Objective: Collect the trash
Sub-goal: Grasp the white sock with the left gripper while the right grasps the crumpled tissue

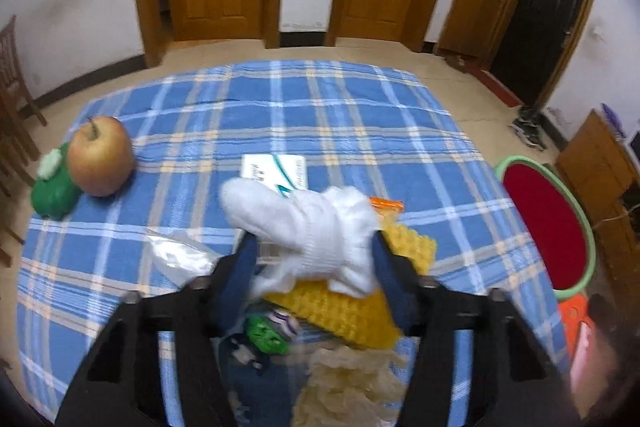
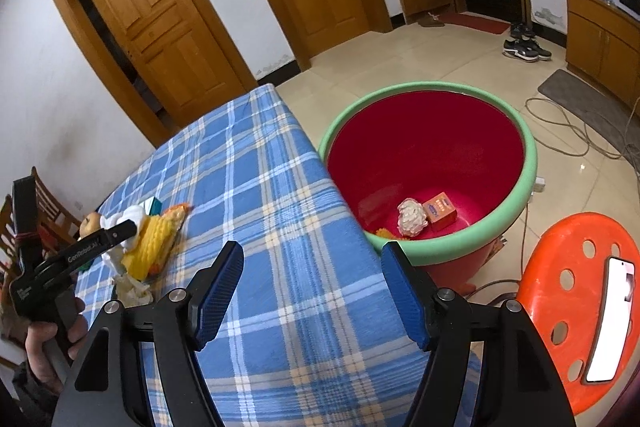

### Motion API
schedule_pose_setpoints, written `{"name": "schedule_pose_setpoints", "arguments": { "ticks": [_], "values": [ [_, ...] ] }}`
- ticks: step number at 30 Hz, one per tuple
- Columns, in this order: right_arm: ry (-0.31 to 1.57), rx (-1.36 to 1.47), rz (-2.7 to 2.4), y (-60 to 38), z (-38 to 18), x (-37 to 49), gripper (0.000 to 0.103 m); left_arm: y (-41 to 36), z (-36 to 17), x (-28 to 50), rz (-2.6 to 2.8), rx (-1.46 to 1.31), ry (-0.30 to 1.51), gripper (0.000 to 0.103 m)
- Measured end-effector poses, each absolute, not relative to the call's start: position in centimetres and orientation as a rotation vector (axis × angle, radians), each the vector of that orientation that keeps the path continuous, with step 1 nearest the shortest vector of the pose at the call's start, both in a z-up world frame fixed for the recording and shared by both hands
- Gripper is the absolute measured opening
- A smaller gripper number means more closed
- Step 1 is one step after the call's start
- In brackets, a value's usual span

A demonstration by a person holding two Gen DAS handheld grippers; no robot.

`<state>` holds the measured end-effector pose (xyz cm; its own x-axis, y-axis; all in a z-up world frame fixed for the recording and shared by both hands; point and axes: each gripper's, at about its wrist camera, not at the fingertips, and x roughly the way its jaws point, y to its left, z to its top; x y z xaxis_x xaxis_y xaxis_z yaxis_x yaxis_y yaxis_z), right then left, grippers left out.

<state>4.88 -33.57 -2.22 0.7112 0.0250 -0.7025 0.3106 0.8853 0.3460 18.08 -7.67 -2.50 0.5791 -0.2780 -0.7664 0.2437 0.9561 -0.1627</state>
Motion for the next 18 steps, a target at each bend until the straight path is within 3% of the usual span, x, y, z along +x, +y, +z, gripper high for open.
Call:
{"name": "schedule_pose_setpoints", "arguments": {
  "ticks": [4, 18],
  "values": [
    [0.769, 0.445, -0.144, -32.5, -1.9, 4.8, 0.073, -7.8, -2.0, 17.0, -0.339, -0.037, 0.882, 0.030],
    [0.754, 0.389, -0.034, -27.4, -0.4, 5.2, 0.073, -2.8, 2.1, 11.6, -0.283, -0.090, 0.781, 0.030]
  ]
}}
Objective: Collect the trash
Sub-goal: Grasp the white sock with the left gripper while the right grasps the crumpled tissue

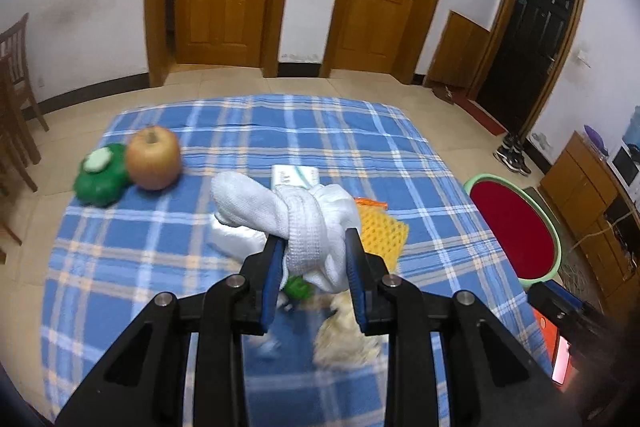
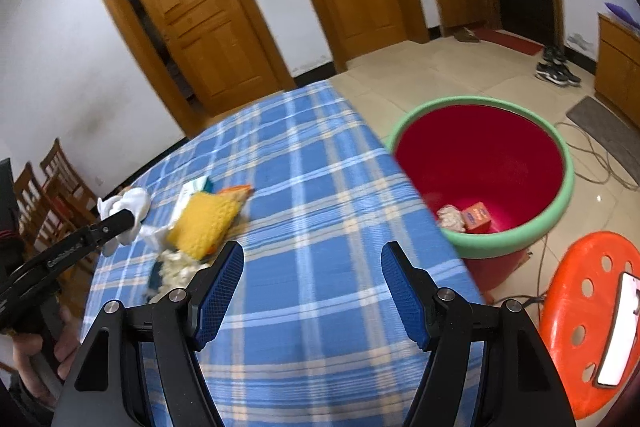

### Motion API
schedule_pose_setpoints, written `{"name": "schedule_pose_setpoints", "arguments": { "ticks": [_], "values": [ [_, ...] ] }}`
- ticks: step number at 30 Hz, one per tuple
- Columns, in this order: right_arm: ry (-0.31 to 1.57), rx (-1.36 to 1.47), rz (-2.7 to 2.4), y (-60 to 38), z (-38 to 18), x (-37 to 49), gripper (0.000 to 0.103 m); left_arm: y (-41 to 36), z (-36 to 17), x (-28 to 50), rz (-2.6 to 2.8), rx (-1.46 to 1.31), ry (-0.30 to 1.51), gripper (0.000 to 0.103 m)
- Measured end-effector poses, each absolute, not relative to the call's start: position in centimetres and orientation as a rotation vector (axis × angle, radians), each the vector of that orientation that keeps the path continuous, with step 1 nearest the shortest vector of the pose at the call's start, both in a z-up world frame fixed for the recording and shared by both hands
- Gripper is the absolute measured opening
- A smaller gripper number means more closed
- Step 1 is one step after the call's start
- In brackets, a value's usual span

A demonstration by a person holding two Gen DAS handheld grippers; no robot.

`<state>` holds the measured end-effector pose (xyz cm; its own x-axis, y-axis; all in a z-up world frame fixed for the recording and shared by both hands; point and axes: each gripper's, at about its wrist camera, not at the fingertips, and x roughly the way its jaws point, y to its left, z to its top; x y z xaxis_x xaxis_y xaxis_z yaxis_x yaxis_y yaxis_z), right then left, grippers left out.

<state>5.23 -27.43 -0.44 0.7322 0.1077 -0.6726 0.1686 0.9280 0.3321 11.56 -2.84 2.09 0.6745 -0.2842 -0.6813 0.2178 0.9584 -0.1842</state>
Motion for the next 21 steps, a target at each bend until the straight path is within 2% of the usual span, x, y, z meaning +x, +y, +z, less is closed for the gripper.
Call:
{"name": "schedule_pose_setpoints", "arguments": {
  "ticks": [8, 21],
  "values": [
    [0.812, 0.356, 0.072, -22.5, -1.2, 6.4, 0.073, 1.0, 2.7, 8.4, -0.195, -0.101, 0.757, 0.030],
    [0.883, 0.307, 0.156, -16.3, -4.0, 7.9, 0.073, 6.1, 0.9, 6.1, -0.122, -0.171, 0.782, 0.030]
  ]
}}
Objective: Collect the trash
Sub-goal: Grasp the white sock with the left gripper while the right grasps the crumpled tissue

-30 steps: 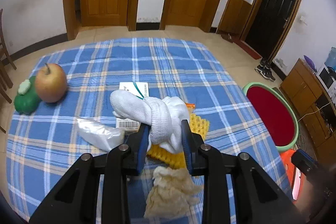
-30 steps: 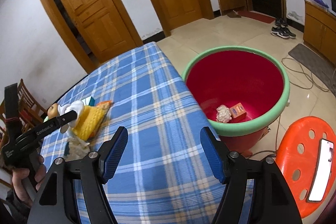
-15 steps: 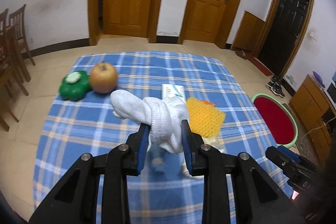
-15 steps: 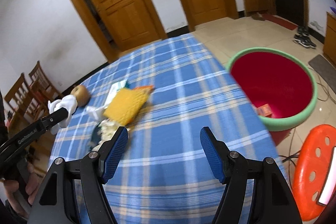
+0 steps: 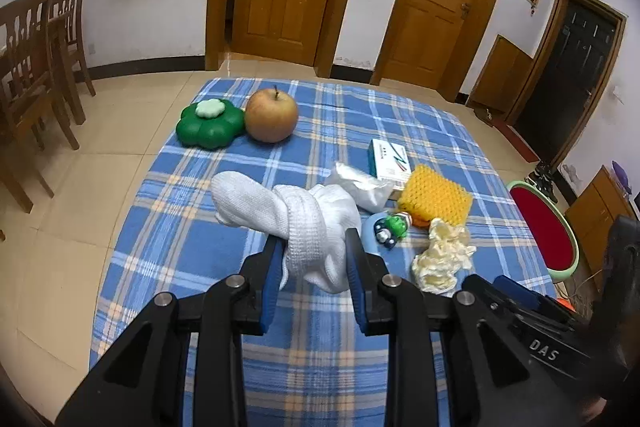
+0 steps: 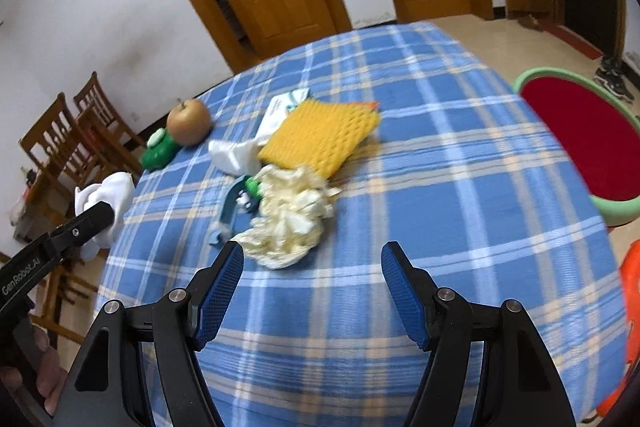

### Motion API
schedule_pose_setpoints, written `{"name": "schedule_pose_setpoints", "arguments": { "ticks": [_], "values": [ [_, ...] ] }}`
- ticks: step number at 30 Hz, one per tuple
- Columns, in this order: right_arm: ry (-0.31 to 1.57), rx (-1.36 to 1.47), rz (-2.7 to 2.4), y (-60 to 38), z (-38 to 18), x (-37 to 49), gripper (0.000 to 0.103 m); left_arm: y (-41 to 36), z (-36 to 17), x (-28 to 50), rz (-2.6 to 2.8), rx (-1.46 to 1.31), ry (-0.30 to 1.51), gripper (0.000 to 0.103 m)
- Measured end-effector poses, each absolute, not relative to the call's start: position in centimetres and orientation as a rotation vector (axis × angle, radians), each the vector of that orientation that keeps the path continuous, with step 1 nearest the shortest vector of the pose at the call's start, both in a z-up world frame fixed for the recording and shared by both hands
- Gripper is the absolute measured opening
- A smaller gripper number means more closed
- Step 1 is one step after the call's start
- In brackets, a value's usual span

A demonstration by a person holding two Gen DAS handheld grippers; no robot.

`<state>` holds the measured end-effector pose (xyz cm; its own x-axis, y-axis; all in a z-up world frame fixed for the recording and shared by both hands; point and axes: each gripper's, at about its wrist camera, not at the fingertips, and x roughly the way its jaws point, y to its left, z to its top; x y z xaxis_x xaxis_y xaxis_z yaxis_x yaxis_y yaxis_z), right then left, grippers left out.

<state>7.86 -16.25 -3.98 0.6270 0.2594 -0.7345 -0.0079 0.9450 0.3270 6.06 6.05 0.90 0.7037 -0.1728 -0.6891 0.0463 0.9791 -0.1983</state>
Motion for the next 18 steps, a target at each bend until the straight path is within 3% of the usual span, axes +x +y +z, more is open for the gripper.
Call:
{"name": "schedule_pose_setpoints", "arguments": {
  "ticks": [12, 13, 16, 18],
  "values": [
    [0.933, 0.267, 0.133, -14.3, -6.0, 11.2, 0.072, 6.5, 0.2, 6.6, -0.162, -0.206, 0.784, 0.030],
    [0.932, 0.265, 0.135, -14.2, -6.2, 11.3, 0.069, 6.4, 0.2, 6.6, -0.164, -0.206, 0.784, 0.030],
    [0.929, 0.239, 0.141, -13.9, -6.2, 11.5, 0.041, 6.4, -0.1, 6.7, -0.175, -0.212, 0.785, 0.030],
    [0.926, 0.233, 0.152, -13.9, -6.2, 11.3, 0.034, 6.4, -0.2, 6.7, -0.182, -0.213, 0.789, 0.030]
  ]
}}
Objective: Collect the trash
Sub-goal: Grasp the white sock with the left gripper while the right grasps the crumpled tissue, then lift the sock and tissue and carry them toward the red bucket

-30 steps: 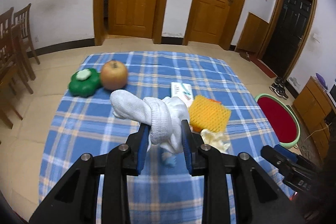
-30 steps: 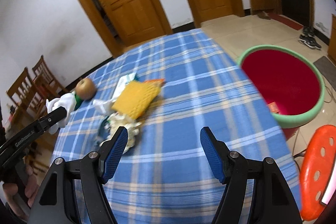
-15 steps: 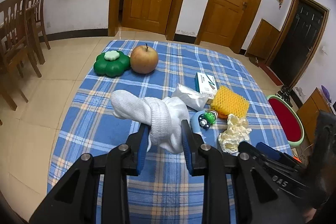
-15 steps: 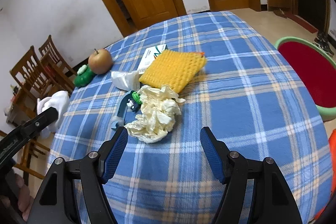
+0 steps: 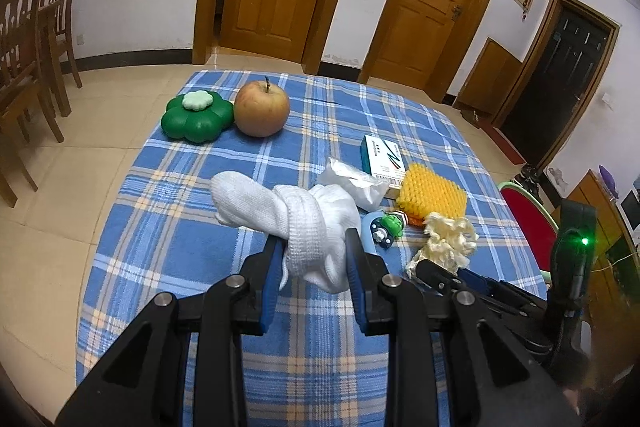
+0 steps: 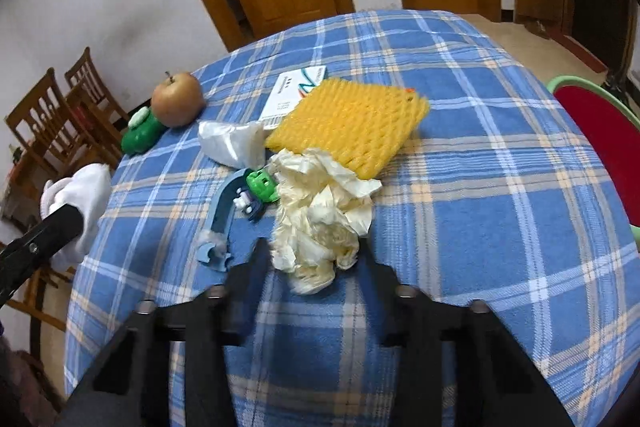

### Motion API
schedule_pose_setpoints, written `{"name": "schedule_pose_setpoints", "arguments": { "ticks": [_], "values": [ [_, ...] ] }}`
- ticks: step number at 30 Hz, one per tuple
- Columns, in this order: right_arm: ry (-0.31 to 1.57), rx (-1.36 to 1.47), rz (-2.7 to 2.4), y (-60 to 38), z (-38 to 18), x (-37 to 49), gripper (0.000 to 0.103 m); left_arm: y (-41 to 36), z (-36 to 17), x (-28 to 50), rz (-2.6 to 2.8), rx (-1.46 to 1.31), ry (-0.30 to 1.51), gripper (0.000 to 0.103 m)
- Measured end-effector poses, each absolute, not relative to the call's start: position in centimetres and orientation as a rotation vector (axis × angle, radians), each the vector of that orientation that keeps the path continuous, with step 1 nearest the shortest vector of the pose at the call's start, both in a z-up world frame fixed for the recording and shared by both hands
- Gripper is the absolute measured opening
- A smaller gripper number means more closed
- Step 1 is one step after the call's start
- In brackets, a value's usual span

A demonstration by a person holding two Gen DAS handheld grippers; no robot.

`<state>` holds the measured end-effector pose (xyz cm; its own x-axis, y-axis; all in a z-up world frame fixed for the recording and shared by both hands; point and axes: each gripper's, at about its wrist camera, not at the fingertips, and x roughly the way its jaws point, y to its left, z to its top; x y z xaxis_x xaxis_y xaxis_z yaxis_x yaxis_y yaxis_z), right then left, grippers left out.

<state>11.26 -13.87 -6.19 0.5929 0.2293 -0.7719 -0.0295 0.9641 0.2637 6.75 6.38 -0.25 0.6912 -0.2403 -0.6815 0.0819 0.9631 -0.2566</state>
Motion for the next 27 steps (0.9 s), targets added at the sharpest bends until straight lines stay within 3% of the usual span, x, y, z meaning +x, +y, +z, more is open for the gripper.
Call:
{"name": "schedule_pose_setpoints", "arguments": {
  "ticks": [2, 7, 27],
  "values": [
    [0.913, 0.215, 0.157, -13.8, -6.0, 11.0, 0.026, 6.4, -0.4, 6.8, -0.187, -0.214, 0.791, 0.030],
    [0.868, 0.205, 0.134, -14.3, -5.3, 10.3, 0.020, 6.1, -0.5, 6.7, -0.196, -0.210, 0.792, 0.030],
    [0.703, 0.342, 0.037, -23.2, -1.0, 6.2, 0.020, 1.0, 1.7, 6.7, -0.267, -0.146, 0.767, 0.030]
  ]
}}
